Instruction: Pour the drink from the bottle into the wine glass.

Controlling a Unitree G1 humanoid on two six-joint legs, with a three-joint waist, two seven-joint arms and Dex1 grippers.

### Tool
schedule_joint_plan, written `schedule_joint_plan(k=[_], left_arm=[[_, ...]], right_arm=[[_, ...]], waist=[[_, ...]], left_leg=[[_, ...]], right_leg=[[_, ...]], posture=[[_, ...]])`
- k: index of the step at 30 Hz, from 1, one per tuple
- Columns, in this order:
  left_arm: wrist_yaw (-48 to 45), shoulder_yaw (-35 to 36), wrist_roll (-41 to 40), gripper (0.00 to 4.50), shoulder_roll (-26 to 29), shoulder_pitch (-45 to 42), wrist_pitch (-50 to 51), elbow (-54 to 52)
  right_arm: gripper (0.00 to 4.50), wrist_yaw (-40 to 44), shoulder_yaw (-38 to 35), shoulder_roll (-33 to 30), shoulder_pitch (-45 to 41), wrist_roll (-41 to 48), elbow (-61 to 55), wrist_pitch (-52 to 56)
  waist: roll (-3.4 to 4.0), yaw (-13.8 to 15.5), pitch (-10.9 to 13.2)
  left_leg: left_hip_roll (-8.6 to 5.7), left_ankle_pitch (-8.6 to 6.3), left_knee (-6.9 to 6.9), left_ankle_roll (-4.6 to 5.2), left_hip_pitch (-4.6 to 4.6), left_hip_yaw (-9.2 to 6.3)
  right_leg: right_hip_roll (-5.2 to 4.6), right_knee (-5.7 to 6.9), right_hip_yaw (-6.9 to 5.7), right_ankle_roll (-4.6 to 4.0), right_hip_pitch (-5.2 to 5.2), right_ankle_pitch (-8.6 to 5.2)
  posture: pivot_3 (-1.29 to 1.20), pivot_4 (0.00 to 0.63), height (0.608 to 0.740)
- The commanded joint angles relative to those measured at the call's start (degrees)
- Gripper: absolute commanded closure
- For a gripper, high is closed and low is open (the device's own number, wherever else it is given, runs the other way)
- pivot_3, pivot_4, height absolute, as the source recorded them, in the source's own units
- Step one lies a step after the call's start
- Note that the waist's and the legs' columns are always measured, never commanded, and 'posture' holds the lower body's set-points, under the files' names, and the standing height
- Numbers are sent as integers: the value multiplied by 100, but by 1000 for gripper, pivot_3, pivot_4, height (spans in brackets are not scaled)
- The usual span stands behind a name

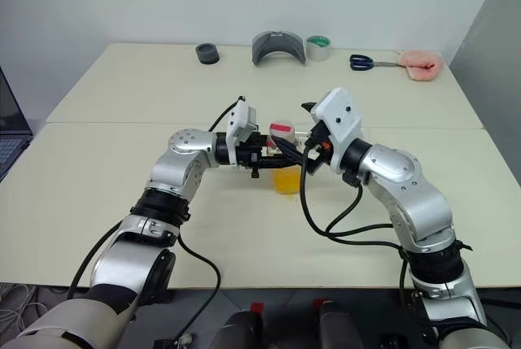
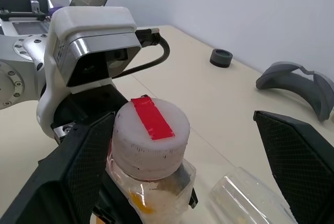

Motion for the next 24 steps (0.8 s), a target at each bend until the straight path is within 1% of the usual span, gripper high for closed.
schedule_joint_plan(k=[1, 24], left_arm=[[-47, 69, -82, 2735, 29, -89, -51, -241], [-37, 63, -53, 2735, 31, -71, -104, -193]], right_arm=[[0, -70, -271, -85, 22, -1, -119, 30], [0, -41, -257, -99, 94, 32, -217, 125]], waist=[[0, 0, 0], [0, -1, 0]], left_leg=[[0, 0, 0, 0, 0, 0], [0, 0, 0, 0, 0, 0]], right_leg=[[0, 0, 0, 0, 0, 0], [0, 1, 0, 0, 0, 0]], posture=[[0, 150, 740], [0, 150, 740]])
